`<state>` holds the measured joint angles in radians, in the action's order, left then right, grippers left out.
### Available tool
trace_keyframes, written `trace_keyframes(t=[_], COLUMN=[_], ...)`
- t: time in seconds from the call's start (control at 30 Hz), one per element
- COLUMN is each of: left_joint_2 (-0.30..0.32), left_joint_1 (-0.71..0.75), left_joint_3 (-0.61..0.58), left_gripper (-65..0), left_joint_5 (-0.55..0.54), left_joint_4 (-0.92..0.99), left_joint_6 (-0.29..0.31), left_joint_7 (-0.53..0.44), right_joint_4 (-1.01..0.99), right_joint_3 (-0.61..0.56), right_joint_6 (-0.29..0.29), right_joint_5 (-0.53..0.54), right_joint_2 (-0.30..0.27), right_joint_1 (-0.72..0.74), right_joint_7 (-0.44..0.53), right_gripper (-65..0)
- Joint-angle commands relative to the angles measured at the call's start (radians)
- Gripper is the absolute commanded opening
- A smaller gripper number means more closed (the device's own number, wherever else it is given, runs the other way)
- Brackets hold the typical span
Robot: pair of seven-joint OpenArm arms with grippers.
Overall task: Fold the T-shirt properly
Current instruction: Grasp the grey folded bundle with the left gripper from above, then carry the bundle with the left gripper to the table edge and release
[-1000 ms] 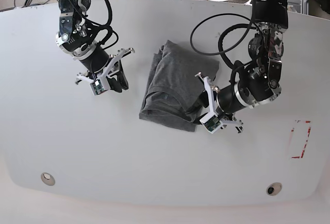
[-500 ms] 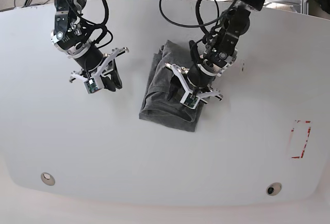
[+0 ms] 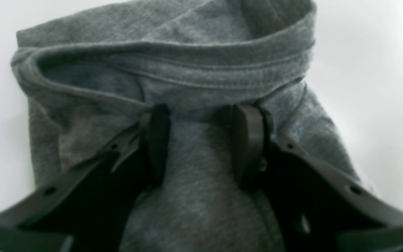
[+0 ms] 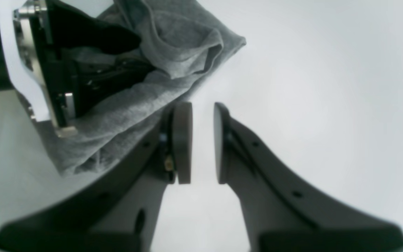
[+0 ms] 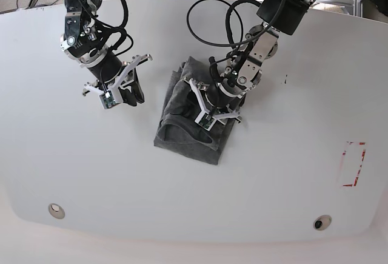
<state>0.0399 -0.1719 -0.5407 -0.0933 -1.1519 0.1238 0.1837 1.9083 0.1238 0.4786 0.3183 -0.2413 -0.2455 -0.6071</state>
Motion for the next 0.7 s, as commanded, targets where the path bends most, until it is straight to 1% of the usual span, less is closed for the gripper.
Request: trace_keyframes(t=[0.0, 0.03, 0.2, 0.27, 0.33, 0.43, 0.57, 0.67], left_joint_2=[0.062, 0.101, 0.208, 0.246, 0.291, 0.348, 0.392, 0.437], left_joint_1=[0.022, 0.033, 0.088, 0.116, 0.153, 0.211, 0.274, 0.32], left_joint_3=[0.011, 0.018, 0.09, 0.13, 0.179, 0.281, 0.423, 0.531], left_gripper=[-37.6, -37.6, -37.6, -37.6, -37.6, -37.6, -37.6, -37.6], left_joint_5=[0.01, 0.007, 0.005, 0.005, 0.005, 0.005, 0.01, 0.011], left_joint_4=[0.025, 0.022, -0.032, -0.056, -0.089, -0.13, -0.158, -0.162], left_joint_6=[-0.009, -0.009, -0.005, 0.017, 0.056, 0.142, 0.231, 0.294], left_joint_7=[0.104, 0.104, 0.104, 0.106, 0.106, 0.106, 0.106, 0.106], right_joint_4=[0.021, 0.021, 0.024, 0.024, 0.024, 0.024, 0.027, 0.04], right_joint_3=[0.006, 0.006, 0.007, 0.007, 0.007, 0.007, 0.003, 0.003], right_joint_6=[0.006, 0.006, 0.006, 0.006, 0.006, 0.006, 0.006, 0.006], right_joint_5=[0.015, 0.015, 0.015, 0.015, 0.015, 0.015, 0.015, 0.015], right_joint_2=[-0.007, -0.007, -0.008, -0.008, -0.008, -0.008, -0.008, -0.008], right_joint_1=[0.008, 0.008, 0.008, 0.008, 0.008, 0.008, 0.008, 0.007], right_joint_7=[0.023, 0.023, 0.023, 0.023, 0.023, 0.023, 0.023, 0.022], right_gripper=[-54.9, -54.9, -54.9, -54.9, -54.9, -54.9, -54.9, -54.9])
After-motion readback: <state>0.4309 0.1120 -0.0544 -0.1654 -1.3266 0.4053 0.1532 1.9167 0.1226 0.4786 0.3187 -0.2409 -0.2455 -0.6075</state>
